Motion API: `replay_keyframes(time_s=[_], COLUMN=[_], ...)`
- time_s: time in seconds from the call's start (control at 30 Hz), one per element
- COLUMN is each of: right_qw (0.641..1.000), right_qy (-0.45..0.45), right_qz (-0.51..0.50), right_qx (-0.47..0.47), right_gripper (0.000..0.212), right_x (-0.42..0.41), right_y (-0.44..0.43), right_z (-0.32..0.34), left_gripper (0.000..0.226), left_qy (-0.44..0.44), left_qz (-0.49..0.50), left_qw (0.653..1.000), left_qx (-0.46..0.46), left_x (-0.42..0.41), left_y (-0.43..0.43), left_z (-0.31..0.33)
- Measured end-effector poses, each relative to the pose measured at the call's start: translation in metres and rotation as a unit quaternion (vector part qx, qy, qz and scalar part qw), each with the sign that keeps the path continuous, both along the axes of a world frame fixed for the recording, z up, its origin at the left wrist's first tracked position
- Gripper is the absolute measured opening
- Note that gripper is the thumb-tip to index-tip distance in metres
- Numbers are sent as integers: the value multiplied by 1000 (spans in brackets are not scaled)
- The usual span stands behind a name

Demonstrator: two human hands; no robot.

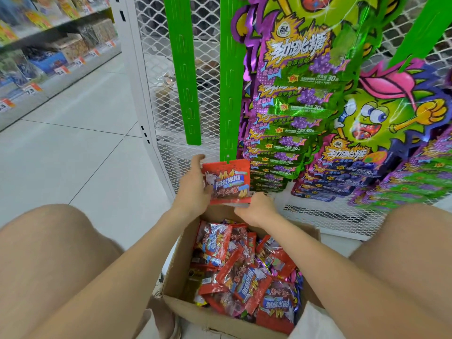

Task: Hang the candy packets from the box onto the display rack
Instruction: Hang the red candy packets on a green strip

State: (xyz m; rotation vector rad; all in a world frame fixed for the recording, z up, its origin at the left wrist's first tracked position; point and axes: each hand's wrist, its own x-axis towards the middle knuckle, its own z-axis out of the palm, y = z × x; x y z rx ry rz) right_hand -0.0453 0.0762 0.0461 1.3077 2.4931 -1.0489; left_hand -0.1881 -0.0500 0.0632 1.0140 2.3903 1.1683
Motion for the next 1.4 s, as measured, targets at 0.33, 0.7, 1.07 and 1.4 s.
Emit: replay_keyframes(time_s=[0.33,0.7,1.07,1.4], right_qw=[948,964,977,961], right_qy=[-192,-206,80,139], right_qz=[252,165,195,229], right_qx=[40,20,-18,73], right_gripper=[9,35,10,39], right_x=[52,89,44,30], right_y=[0,-39,-8,13], right_z=[-80,-171,-48,89], left_gripper=[28,31,48,25], left_qy=[-10,-49,64,-42], left_qz=[-143,-299,-240,-136], left_qw=[963,872,927,983], left_qx=[-228,-383,-280,-114], left_x=[51,68,59,5], left_y=[-13,-27,-12,-15], left_z=[-96,-161,-89,38])
